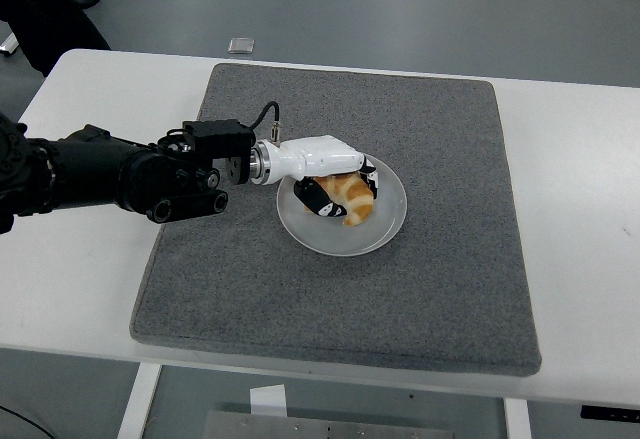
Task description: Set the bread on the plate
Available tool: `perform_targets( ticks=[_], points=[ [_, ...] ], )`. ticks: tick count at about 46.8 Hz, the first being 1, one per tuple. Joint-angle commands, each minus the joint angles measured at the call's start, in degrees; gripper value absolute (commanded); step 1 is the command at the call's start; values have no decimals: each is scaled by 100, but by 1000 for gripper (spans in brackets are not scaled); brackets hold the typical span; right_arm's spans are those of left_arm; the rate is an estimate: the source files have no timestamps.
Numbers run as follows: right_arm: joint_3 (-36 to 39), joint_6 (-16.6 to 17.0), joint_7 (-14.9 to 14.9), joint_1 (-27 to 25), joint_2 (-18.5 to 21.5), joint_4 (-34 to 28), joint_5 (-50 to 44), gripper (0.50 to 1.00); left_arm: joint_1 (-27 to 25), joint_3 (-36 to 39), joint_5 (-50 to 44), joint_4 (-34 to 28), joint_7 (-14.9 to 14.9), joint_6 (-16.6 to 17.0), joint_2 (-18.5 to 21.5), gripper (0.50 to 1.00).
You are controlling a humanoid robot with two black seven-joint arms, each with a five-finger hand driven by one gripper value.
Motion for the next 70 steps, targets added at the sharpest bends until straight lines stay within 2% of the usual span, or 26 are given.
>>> perform_targets(
  ticks=[1,8,10,11,17,25,36,41,49,56,70],
  points=[
    [0,0,5,0,0,0,0,952,-8,-1,-8,1,3,12,-3,664],
    [0,0,-4,0,0,8,0,952,-8,-10,-17,2,3,20,-3,786],
    [0,0,-4,0,0,8,0,952,-8,-19,-17,-7,3,20,-3,865],
    [0,0,-4,0,0,0,0,952,-8,-19,-26,-7,3,29,-3,889],
    [0,0,-4,0,0,0,0,952,-34,-36,-87,-16,3,38,-29,992],
    [0,0,5,0,0,8,0,952,-87,-124,-140,-78,-41,38,-29,996],
    [0,0,5,0,0,0,0,952,-114,-756,-140,-271,-128,-94,164,999],
    [0,0,-4,0,0,8,0,952,-105,-1239,-149,-315,-129,-322,322,1000],
    [0,0,-4,0,0,0,0,952,149,-2434,-307,-324,-111,-796,586,999],
    [0,0,5,0,0,0,0,952,361,-3270,-1132,-271,-32,-1017,656,1000],
    [0,0,5,0,0,0,0,952,387,-3534,-3514,-43,-23,-1272,964,1000]
  ],
)
